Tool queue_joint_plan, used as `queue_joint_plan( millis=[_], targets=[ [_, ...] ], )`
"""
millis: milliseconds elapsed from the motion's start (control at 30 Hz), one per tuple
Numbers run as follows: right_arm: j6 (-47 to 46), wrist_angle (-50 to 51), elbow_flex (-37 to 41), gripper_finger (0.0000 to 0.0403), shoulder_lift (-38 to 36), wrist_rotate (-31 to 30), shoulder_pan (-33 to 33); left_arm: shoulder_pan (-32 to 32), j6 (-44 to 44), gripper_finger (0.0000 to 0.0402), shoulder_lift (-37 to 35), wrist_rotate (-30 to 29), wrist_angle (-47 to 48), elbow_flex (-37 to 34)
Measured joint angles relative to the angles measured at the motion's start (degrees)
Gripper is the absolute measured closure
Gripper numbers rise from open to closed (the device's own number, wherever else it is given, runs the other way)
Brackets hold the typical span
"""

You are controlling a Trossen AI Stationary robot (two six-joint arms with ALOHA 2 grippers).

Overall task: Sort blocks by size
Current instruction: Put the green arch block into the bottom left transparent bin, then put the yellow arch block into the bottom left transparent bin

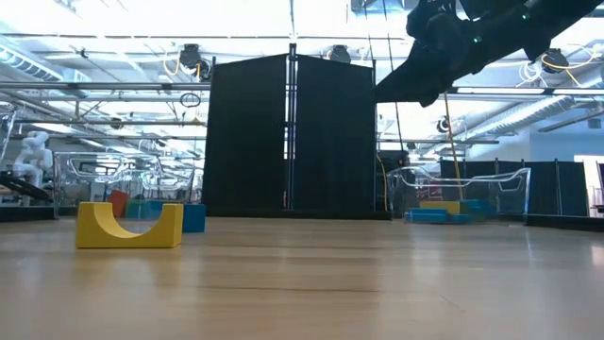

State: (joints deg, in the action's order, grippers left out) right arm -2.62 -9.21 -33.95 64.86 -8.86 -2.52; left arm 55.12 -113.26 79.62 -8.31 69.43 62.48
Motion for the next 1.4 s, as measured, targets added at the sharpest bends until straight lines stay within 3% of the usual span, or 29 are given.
queue_joint_plan(
  millis=[267, 667, 1067, 1400],
  targets=[
    [-0.8, 0.0, 0.0, 0.0255, 0.0, 0.0, 0.0, 1.3, -0.4, 0.0364, 4.8, 4.8, 0.0, -0.2],
    [-0.8, -0.5, 0.0, 0.0255, 0.0, 0.0, 0.0, 1.3, 7.6, 0.0338, 11.4, 8.9, -0.1, -0.2],
    [-0.8, -0.9, 0.0, 0.0255, 0.0, 0.2, 0.0, 1.3, 7.8, 0.0284, 12.5, 9.1, 0.0, -0.2],
    [-0.6, -1.1, 0.0, 0.0255, 0.0, 0.2, 0.0, 1.0, 9.2, 0.0278, 12.4, 12.5, 1.1, -0.2]
  ],
)
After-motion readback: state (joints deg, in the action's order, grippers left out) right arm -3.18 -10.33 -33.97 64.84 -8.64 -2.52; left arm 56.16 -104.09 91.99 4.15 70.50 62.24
